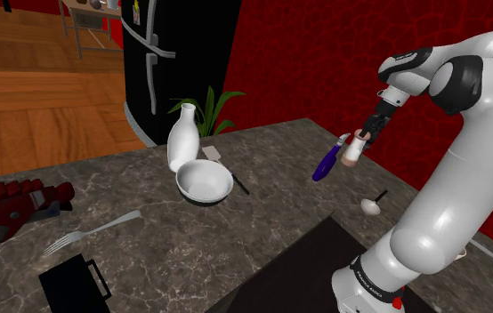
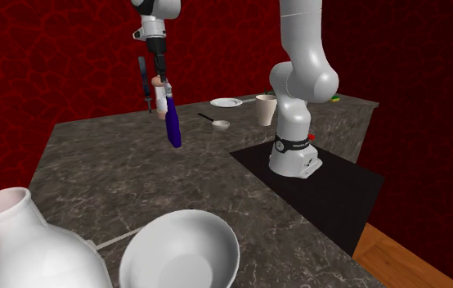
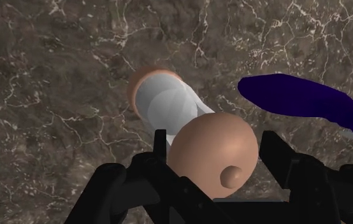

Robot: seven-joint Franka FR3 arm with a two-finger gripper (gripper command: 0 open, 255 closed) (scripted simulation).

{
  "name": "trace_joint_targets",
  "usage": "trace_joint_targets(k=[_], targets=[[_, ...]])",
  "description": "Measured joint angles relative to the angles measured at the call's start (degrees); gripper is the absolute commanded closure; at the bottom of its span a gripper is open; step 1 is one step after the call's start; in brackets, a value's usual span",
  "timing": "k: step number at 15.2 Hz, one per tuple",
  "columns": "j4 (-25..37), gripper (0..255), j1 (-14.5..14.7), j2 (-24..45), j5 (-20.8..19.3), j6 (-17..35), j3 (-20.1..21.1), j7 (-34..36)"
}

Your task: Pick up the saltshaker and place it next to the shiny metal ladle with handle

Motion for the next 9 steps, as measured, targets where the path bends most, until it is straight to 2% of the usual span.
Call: trace_joint_targets(k=[9], targets=[[-3.75, 255, -0.9, 2.86, 2.68, 5.21, 0.87, -2.26]])
